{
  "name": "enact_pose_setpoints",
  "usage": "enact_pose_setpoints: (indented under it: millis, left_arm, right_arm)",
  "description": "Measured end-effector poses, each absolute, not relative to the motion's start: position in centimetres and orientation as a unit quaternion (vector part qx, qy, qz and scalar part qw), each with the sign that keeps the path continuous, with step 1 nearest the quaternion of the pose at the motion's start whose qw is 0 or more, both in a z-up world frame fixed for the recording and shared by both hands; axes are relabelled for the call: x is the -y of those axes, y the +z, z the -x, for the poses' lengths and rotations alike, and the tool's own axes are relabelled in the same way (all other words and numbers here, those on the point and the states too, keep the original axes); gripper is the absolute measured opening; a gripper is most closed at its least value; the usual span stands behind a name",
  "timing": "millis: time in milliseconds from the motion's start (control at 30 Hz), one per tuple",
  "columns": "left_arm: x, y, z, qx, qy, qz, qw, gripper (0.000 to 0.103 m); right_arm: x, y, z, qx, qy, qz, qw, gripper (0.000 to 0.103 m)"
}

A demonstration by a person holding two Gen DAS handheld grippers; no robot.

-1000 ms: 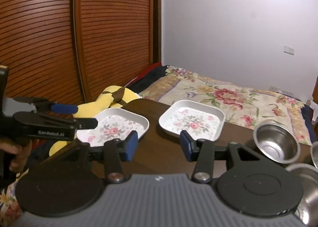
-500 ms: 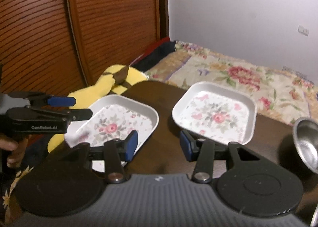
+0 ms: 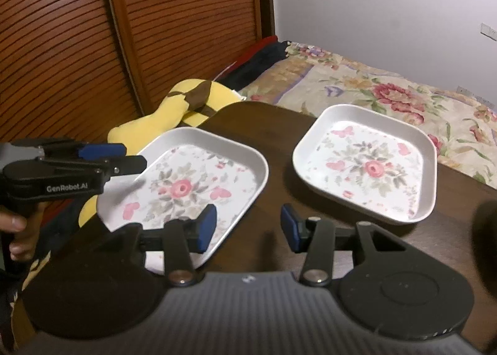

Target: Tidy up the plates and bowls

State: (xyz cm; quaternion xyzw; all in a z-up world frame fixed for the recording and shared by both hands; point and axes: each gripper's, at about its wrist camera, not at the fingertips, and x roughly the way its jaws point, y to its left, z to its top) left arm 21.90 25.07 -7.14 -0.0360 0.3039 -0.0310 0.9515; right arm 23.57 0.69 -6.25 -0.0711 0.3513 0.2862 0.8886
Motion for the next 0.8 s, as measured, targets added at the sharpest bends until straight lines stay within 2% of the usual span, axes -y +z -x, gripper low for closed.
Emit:
enact_pose_setpoints:
  millis: [367,433,667,800]
  left_arm:
    - [-25.4,-8.1,-21.9,-0.316,-0.025,0.043,0.947,0.031]
    - [-25.5,-8.2,-22.0,-0.318,-0.025,0.045,0.947,0.026]
    - [-25.5,-8.3,-22.0,-0.320,-0.025,0.046,0.946,0.021]
    - [-25.3,-8.3,-22.0,-0.321,-0.030,0.046,0.946,0.011]
  right_arm:
    - [-1.7,-7.3,-24.2,-0.375,0.296,0.073,0.876,0.030]
    - [-1.9,-7.5,-24.3,-0.378,0.297,0.074,0.874,0.030]
    - [-2.1,-7.7,-24.5,-0.379,0.301,0.076,0.872,0.025]
    - [-2.1,-7.7,-24.4,-0.378,0.305,0.073,0.871,0.021]
